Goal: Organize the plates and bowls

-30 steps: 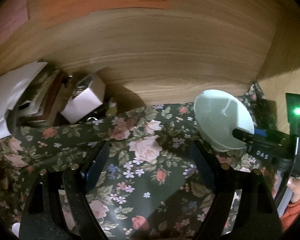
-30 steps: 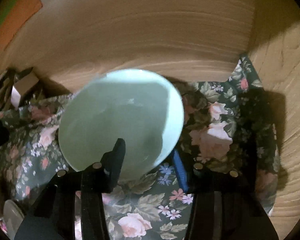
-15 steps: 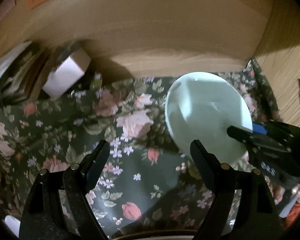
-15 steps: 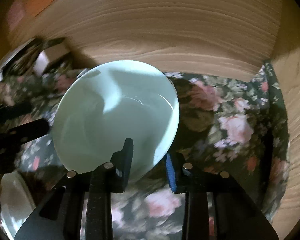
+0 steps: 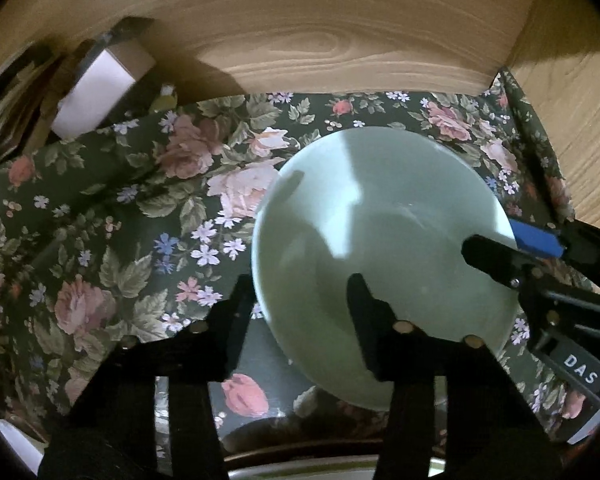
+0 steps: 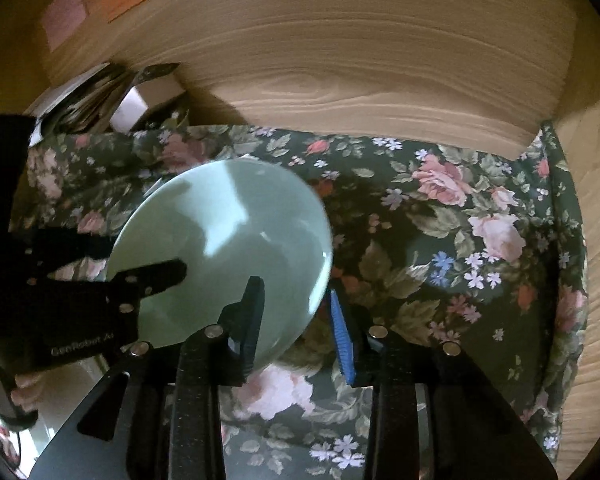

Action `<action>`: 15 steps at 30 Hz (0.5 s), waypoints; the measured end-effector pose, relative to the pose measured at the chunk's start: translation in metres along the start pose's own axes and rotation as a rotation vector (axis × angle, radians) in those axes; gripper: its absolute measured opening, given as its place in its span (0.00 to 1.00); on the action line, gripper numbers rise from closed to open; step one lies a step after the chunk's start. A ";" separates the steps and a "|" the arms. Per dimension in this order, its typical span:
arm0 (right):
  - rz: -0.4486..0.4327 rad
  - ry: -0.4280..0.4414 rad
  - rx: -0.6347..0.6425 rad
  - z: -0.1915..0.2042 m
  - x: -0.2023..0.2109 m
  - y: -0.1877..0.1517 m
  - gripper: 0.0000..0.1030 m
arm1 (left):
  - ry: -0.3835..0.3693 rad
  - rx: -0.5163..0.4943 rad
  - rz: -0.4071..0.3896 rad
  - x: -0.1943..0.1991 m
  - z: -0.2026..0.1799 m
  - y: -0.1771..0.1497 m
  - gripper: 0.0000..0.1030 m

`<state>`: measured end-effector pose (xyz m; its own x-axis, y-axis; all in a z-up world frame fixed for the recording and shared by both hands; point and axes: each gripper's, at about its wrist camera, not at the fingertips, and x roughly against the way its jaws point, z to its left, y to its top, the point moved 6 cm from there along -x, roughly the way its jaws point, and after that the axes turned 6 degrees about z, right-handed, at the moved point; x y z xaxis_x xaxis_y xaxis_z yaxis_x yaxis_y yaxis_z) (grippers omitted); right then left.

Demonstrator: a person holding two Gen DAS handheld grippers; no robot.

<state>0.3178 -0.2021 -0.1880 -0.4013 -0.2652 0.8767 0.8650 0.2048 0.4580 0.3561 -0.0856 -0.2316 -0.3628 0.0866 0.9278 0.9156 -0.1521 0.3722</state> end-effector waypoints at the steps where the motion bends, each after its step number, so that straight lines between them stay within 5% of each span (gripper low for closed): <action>1: 0.004 0.000 -0.007 0.000 -0.003 0.002 0.29 | -0.003 0.003 0.002 -0.001 0.000 0.000 0.39; 15: 0.011 0.077 -0.044 0.005 -0.014 0.002 0.24 | 0.044 -0.035 -0.037 -0.003 -0.001 0.006 0.22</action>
<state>0.3236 -0.1933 -0.1990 -0.3691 -0.3355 0.8667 0.8821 0.1673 0.4404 0.3627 -0.0881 -0.2319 -0.4038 0.0499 0.9135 0.8953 -0.1836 0.4058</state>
